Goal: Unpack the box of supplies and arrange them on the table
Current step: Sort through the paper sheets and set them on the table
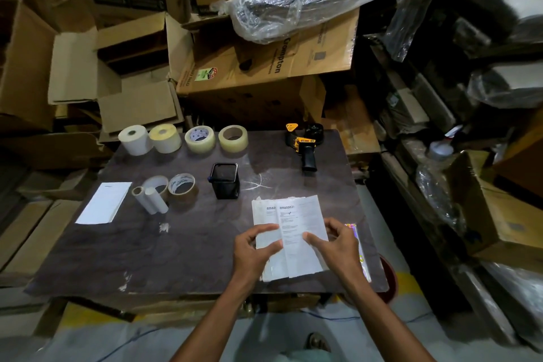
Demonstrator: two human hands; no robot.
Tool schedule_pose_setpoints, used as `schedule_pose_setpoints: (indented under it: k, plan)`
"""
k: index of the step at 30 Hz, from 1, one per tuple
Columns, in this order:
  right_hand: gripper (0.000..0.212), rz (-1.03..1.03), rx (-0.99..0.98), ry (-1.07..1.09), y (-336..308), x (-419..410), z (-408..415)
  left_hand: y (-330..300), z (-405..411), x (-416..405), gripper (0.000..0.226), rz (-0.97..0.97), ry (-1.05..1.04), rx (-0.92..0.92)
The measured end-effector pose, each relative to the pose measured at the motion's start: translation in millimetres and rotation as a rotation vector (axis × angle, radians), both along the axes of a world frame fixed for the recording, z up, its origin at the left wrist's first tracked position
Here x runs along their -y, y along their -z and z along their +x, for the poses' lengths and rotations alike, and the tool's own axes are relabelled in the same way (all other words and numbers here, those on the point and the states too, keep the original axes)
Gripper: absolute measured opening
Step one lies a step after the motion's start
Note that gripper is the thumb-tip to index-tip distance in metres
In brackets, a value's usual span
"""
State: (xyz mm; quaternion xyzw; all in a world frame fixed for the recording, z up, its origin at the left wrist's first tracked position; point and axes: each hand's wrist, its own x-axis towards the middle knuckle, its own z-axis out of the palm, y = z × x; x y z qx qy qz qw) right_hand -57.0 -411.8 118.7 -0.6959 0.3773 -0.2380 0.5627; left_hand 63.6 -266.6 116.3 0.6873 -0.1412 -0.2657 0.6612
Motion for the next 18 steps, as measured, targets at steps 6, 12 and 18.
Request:
schedule_pose_setpoints:
  k: [6,12,18]
  plan:
    - [0.019,-0.055,-0.014,-0.029,0,-2,0,3,3,3,0.014,-0.051,-0.028,-0.164]
    - [0.015,-0.115,-0.067,-0.060,1,-1,-2,9,4,1,0.021,-0.039,-0.057,-0.196]
    - [0.038,-0.411,-0.039,-0.167,0,-9,-4,12,3,0,0.024,0.024,-0.107,-0.159]
